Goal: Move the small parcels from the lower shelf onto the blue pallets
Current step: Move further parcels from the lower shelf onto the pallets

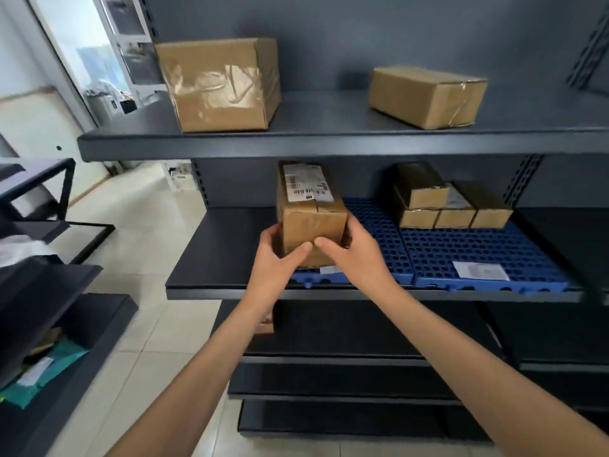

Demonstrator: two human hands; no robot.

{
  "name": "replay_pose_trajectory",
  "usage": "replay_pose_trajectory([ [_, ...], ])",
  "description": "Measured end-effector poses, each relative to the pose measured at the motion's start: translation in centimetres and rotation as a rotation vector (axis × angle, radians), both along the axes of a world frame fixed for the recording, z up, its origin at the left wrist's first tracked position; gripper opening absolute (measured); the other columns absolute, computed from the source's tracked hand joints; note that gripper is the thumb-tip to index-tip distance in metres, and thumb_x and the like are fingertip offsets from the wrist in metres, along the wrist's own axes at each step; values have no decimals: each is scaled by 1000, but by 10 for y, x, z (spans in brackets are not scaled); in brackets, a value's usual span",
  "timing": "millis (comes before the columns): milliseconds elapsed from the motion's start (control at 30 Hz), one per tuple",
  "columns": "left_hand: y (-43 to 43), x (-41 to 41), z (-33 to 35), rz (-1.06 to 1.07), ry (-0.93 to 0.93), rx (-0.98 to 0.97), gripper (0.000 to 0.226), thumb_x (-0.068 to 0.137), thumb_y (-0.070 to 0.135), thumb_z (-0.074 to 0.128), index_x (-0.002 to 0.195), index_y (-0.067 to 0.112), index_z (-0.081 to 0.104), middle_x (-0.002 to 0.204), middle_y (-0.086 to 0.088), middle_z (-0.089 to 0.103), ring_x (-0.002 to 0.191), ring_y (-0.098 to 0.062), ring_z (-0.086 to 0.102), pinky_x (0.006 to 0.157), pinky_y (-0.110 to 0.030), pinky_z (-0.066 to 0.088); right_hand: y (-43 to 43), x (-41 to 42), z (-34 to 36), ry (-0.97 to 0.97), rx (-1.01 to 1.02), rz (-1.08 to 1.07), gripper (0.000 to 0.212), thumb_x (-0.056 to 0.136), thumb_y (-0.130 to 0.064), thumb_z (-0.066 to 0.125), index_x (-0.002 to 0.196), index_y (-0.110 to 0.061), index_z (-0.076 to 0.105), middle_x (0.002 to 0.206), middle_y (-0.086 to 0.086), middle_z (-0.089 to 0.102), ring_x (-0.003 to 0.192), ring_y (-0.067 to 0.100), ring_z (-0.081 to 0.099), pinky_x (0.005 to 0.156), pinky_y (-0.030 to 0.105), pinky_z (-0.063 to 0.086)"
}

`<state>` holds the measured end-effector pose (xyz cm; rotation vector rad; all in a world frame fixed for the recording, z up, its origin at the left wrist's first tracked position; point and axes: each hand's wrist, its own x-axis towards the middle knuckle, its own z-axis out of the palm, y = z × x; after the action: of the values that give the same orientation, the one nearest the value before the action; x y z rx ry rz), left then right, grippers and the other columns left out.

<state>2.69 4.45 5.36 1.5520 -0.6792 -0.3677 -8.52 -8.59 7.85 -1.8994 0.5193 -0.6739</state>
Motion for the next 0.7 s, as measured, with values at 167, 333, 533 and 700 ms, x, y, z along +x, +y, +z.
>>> replay_pose_trajectory([
  [167, -53, 71, 2, -155, -132, 101, 71, 75, 36, 80, 132, 30, 38, 119, 17, 57, 112, -1, 57, 85, -19, 50, -50, 59, -9, 78, -94, -110, 55, 81, -31, 75, 131, -19, 54, 118, -2, 68, 109, 14, 63, 92, 30, 52],
  [333, -96, 125, -11, -229, -185, 172, 70, 78, 28, 79, 134, 15, 40, 125, -4, 60, 114, -18, 59, 99, -44, 49, -79, 106, -26, 113, -155, -188, 53, 81, -29, 75, 127, -16, 54, 112, -1, 68, 103, 16, 64, 75, 20, 44],
  [533, -111, 143, -28, -224, -217, 213, 69, 81, 14, 75, 135, 20, 33, 120, 3, 55, 110, -7, 56, 91, -19, 49, -93, 126, -48, 162, -121, -175, 65, 83, -24, 74, 136, -12, 40, 121, 10, 66, 110, 27, 62, 93, 41, 51],
  [700, -109, 137, -25, -234, -204, 178, 75, 81, 13, 75, 141, 19, 30, 128, 0, 54, 117, -11, 54, 94, -21, 47, -97, 123, -43, 182, -124, -146, 67, 83, -24, 74, 138, -13, 39, 122, 10, 65, 112, 27, 62, 93, 38, 51],
])
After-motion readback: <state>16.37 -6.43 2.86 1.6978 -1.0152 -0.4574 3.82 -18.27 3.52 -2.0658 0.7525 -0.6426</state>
